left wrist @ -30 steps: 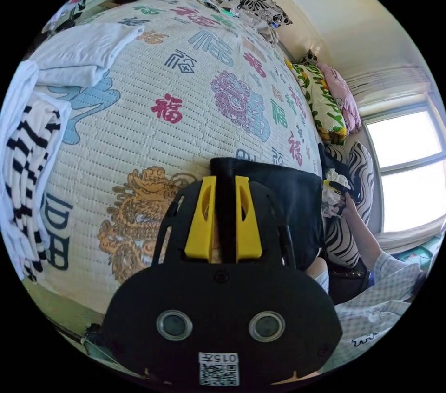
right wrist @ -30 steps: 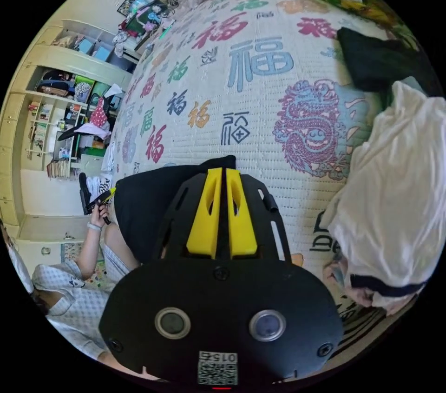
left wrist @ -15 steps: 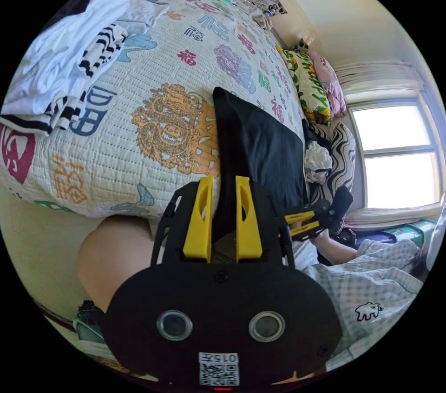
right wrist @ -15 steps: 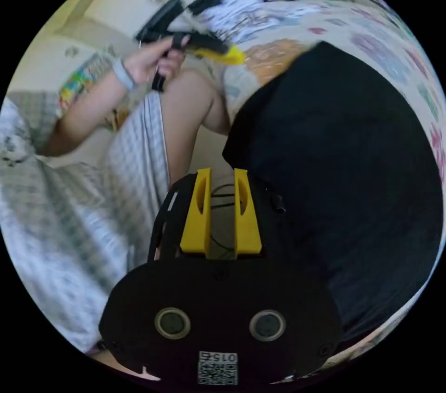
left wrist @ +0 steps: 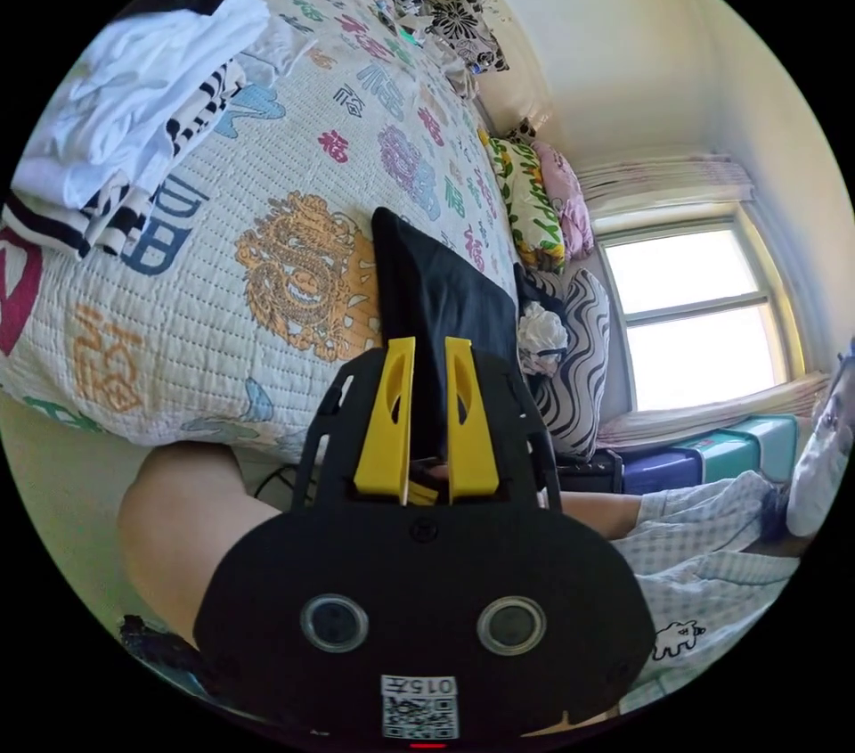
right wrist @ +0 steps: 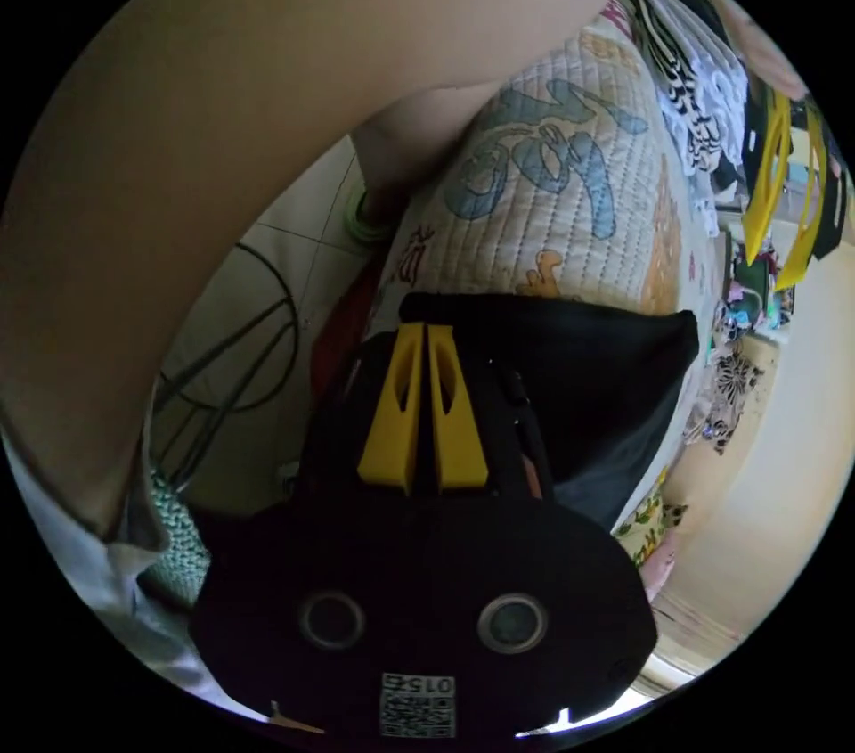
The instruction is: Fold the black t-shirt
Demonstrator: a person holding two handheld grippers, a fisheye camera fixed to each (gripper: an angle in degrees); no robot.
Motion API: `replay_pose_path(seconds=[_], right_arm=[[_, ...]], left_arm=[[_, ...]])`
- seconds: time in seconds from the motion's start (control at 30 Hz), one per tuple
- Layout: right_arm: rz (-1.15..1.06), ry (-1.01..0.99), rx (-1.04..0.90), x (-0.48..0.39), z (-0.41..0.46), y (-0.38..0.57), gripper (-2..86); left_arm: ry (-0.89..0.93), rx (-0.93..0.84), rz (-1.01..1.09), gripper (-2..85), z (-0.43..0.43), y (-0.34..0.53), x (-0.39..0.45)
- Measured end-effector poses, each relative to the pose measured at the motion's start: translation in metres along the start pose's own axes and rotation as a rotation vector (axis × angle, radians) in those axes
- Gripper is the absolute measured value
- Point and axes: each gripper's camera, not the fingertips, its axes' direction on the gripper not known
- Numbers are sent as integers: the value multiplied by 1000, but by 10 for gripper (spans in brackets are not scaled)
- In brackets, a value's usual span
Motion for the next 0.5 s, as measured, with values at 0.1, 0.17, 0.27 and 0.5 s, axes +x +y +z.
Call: replay_pose_path(seconds=[0.1,0.17,0.27,0.5], right_arm=[[65,-105,21,9,7,-10,-8],[153,-243,46,25,9,-11,-9],[293,-349,138,49,5,0,-9],[464,-371,279,73,-5,17,-9]], left_arm=[[-11,-14,15,61,3,-12,-4],[-90,-34,45,74,10,-28,-1],[-154,-76,83,88,29,-55,4],[-193,-188,63,103,81,-108,-2]])
